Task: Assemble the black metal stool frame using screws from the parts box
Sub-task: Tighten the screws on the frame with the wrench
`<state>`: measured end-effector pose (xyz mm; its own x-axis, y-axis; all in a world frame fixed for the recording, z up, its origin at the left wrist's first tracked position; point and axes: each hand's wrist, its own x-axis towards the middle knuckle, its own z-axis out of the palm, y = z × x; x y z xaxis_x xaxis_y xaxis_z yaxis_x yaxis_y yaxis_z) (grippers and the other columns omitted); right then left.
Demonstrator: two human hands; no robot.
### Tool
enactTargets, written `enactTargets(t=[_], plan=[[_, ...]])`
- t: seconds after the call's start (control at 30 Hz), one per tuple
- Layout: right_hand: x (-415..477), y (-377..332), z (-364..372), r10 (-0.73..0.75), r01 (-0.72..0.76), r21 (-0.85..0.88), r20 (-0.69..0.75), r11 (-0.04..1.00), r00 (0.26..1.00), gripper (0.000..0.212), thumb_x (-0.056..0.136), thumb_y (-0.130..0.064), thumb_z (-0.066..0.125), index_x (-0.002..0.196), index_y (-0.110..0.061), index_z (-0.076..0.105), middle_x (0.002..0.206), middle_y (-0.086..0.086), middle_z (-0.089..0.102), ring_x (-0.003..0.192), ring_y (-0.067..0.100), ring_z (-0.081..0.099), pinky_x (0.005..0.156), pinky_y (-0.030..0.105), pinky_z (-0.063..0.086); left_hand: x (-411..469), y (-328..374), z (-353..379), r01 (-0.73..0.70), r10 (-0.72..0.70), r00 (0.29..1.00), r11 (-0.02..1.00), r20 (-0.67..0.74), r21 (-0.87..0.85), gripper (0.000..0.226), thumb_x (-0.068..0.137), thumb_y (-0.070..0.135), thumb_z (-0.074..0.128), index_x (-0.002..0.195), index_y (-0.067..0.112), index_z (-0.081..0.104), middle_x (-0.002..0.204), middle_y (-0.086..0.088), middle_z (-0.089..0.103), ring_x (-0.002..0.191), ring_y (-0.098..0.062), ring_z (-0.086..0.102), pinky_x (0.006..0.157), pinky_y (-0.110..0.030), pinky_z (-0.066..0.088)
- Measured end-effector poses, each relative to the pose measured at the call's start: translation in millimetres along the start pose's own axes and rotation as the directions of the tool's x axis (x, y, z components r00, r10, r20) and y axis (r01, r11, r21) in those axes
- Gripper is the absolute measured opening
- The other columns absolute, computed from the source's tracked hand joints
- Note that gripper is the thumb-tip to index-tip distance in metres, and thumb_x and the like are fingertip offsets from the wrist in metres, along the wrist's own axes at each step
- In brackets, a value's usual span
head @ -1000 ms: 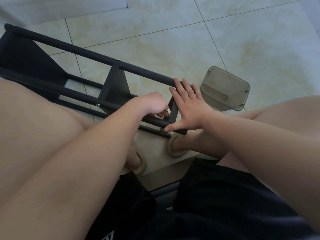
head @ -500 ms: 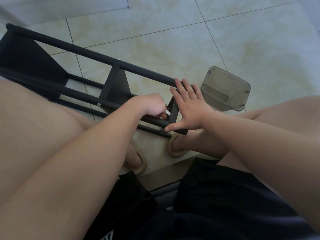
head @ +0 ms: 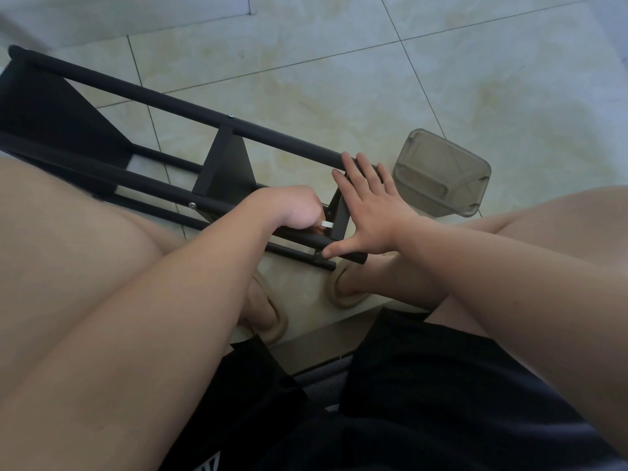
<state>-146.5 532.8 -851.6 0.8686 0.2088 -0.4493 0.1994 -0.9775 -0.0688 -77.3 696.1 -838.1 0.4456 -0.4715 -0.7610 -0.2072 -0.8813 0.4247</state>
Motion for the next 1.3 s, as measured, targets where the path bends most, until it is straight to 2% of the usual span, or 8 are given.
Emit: enactTargets(t=[0.37, 0.5, 0.6, 0.7, 0.83, 0.97, 1.2, 1.3], plan=[[1.2, 0.9, 2.7, -0.010, 0.010, 0.007, -0.005, 1.000, 1.000, 0.148, 0.051, -0.106, 0.025, 0.161, -0.012, -0.006, 0.166, 0.009, -0.026, 0.152, 0.030, -0.027, 0.123, 0.053, -0.013, 2.4, -0.9, 0.8, 0.016, -0.021, 0.998, 0.996, 0.059, 0.086, 0.025, 0.098, 0.016, 0.052, 0.113, 0.008, 0.071, 0.116, -0.009, 0.066, 0.109, -0.030, 0.060, 0.097, -0.043, 0.048], [2.0, 0.6, -2.6, -0.006, 0.005, 0.028, 0.032, 1.000, 0.999, 0.150, 0.050, -0.105, 0.034, 0.161, -0.012, -0.006, 0.166, 0.009, -0.026, 0.152, 0.030, -0.026, 0.123, 0.054, -0.012, 6.5, -2.7, 1.7, 0.040, -0.043, 0.999, 0.991, 0.016, 0.127, 0.023, 0.093, 0.016, 0.051, 0.071, 0.012, 0.057, 0.076, -0.006, 0.054, 0.070, -0.023, 0.048, 0.067, -0.035, 0.041], [3.2, 1.6, -11.9, -0.013, 0.006, 0.083, 0.081, 0.997, 0.997, 0.149, 0.049, -0.101, 0.041, 0.161, -0.013, -0.003, 0.167, 0.008, -0.023, 0.153, 0.030, -0.023, 0.124, 0.052, -0.011, 2.2, -6.4, -10.4, 0.121, -0.119, 0.993, 0.974, -0.020, 0.192, 0.022, 0.099, 0.014, 0.047, 0.090, 0.006, 0.066, 0.085, -0.006, 0.059, 0.079, -0.026, 0.055, 0.080, -0.039, 0.049], [5.9, 5.4, -27.5, 0.025, -0.042, 0.262, 0.068, 0.964, 0.997, 0.132, 0.068, -0.083, 0.065, 0.162, -0.017, -0.001, 0.170, 0.004, -0.004, 0.156, 0.028, -0.005, 0.124, 0.048, 0.000, -2.0, -10.0, -36.2, 0.176, -0.163, 0.983, 0.972, -0.089, 0.157, 0.016, 0.097, 0.014, 0.055, 0.088, 0.008, 0.067, 0.080, -0.001, 0.063, 0.070, -0.018, 0.060, 0.067, -0.028, 0.052], [22.5, 18.5, -50.5, 0.133, -0.147, 0.444, 0.063, 0.884, 0.989, 0.103, 0.086, -0.051, 0.074, 0.161, -0.017, 0.013, 0.160, 0.010, 0.035, 0.145, 0.031, 0.035, 0.117, 0.042, 0.030, -3.7, -5.6, -75.7, 0.167, -0.099, 0.934, 0.970, -0.343, 0.174, 0.025, 0.092, 0.007, 0.049, 0.068, 0.011, 0.046, 0.069, -0.004, 0.049, 0.064, -0.022, 0.049, 0.066, -0.035, 0.041], [37.7, 30.6, -60.6, 0.186, -0.257, 0.317, 0.235, 0.913, 0.954, 0.075, 0.087, -0.051, 0.074, 0.145, -0.015, 0.044, 0.135, 0.009, 0.058, 0.120, 0.030, 0.055, 0.097, 0.037, 0.045, 14.2, -6.2, -97.8, 0.090, 0.031, 0.831, 0.978, -0.555, 0.189, 0.011, 0.088, 0.007, 0.043, 0.096, 0.015, 0.046, 0.083, -0.003, 0.050, 0.078, -0.028, 0.050, 0.064, -0.035, 0.036], [66.4, 47.2, -65.0, 0.131, -0.252, 0.320, 0.356, 0.913, 0.925, 0.075, 0.076, -0.056, 0.081, 0.132, -0.015, 0.053, 0.111, -0.001, 0.055, 0.101, 0.023, 0.054, 0.080, 0.034, 0.043, 54.5, -13.4, -103.4, 0.119, -0.089, 0.980, 0.979, -0.179, 0.165, 0.023, 0.089, 0.000, 0.048, 0.099, -0.003, 0.068, 0.078, -0.007, 0.075, 0.071, -0.025, 0.069, 0.073, -0.034, 0.055], [76.0, 56.6, -66.6, 0.128, -0.241, 0.362, 0.308, 0.900, 0.943, 0.067, 0.077, -0.053, 0.082, 0.124, -0.014, 0.055, 0.105, -0.001, 0.056, 0.095, 0.023, 0.054, 0.070, 0.033, 0.039, 66.0, -10.3, -113.4, 0.124, -0.097, 0.978, 0.983, -0.184, 0.137, 0.021, 0.091, 0.000, 0.048, 0.099, 0.000, 0.068, 0.082, -0.007, 0.074, 0.059, -0.019, 0.061, 0.062, -0.030, 0.051]])
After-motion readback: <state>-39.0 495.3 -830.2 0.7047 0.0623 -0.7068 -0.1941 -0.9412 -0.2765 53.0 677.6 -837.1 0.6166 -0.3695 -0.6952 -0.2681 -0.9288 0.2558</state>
